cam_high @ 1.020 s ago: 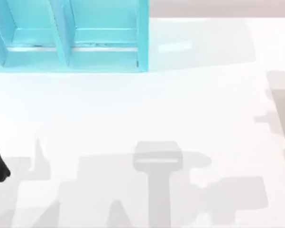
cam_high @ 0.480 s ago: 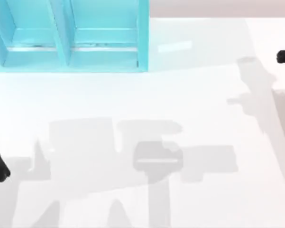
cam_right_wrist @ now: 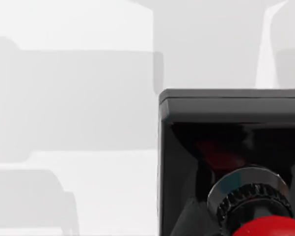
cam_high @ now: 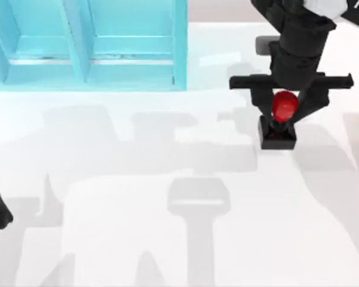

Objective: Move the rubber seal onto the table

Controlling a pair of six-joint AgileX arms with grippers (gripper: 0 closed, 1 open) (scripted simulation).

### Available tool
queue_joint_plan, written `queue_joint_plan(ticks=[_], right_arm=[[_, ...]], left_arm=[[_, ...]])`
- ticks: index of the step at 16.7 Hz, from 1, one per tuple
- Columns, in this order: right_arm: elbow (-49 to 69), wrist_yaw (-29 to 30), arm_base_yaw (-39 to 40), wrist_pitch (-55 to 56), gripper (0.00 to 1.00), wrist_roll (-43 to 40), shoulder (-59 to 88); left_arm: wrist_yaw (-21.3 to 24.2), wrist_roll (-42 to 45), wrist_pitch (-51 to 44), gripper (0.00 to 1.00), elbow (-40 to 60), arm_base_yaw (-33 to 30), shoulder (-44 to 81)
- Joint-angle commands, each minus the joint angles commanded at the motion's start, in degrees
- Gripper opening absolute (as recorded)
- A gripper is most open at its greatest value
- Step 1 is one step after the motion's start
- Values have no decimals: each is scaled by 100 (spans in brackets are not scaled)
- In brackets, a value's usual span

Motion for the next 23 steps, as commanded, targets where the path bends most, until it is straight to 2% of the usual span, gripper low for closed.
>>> queue_joint_plan(ticks=[7, 14, 18, 23], right_arm=[[132, 2, 146, 138, 0, 173, 158], [-614, 16, 170, 1023, 0, 177, 259], [-665, 20, 176, 1076, 0, 179, 279], [-665, 20, 176, 1076, 38, 179, 279]], left_arm=[[0, 0, 0, 100, 0, 0, 0], [0, 0, 0, 100, 0, 0, 0], [0, 0, 0, 100, 0, 0, 0], [0, 0, 0, 100, 0, 0, 0]])
